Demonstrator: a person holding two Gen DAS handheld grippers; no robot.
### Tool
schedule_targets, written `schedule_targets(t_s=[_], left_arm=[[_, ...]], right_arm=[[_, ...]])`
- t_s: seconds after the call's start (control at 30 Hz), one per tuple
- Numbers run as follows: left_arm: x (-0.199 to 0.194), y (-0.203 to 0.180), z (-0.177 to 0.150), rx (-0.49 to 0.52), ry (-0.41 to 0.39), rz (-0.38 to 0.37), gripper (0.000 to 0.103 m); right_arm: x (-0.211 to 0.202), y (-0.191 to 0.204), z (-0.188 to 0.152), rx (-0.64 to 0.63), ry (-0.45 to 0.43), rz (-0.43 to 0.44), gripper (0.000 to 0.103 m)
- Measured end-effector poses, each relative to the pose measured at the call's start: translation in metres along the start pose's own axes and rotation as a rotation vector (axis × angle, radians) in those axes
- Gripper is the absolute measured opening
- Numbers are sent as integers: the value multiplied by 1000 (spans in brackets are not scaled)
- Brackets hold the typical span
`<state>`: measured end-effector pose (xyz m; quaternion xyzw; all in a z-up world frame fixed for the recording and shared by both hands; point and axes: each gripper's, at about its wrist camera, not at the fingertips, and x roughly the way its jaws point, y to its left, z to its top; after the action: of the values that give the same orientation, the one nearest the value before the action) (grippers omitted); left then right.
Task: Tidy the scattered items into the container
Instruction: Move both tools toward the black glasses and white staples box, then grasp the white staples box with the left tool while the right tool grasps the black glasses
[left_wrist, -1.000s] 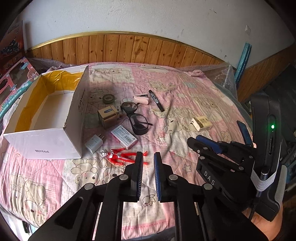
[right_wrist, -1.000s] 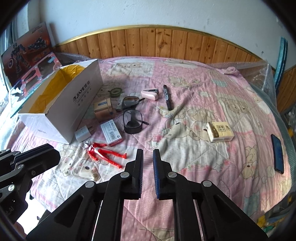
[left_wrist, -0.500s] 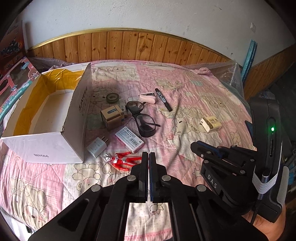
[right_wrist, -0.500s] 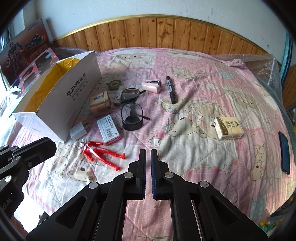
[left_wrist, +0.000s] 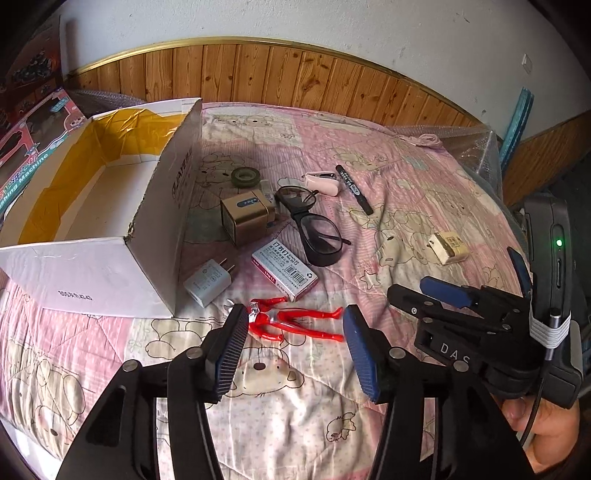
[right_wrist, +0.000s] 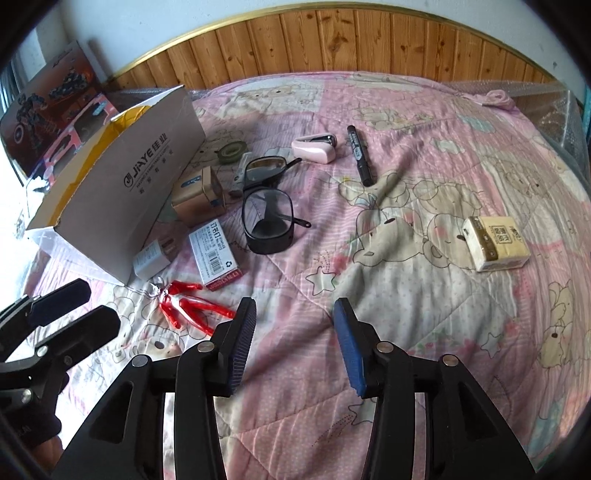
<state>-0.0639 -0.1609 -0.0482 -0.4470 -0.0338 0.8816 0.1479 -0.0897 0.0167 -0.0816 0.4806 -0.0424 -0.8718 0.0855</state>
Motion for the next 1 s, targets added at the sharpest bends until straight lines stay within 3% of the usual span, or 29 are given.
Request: schedule_targets(t_s=[0.37, 0.67, 0.7, 0.8, 0.87, 0.93, 1.0], left_arm=[[25, 7, 10, -33, 34, 19, 63], [51, 14, 20, -67, 81, 7, 63], [55, 14, 22, -69, 86, 5, 63], [69, 13, 28, -74, 104, 8, 63], [81, 13, 33, -87, 120, 5, 63], [93, 12, 36, -90, 140, 4, 63], [104, 11, 38, -91, 156, 6, 63]], right_arm=[[34, 17, 61, -69, 10, 91, 51], [108, 38, 96, -232, 123, 47, 54], [113, 39, 98, -252, 119, 27, 59], [121, 42, 105, -307, 102, 11, 60], [130, 35, 107, -312, 127, -29, 59], [140, 16, 109, -253, 161, -2, 59], [138, 0, 106, -220, 135, 20, 56]])
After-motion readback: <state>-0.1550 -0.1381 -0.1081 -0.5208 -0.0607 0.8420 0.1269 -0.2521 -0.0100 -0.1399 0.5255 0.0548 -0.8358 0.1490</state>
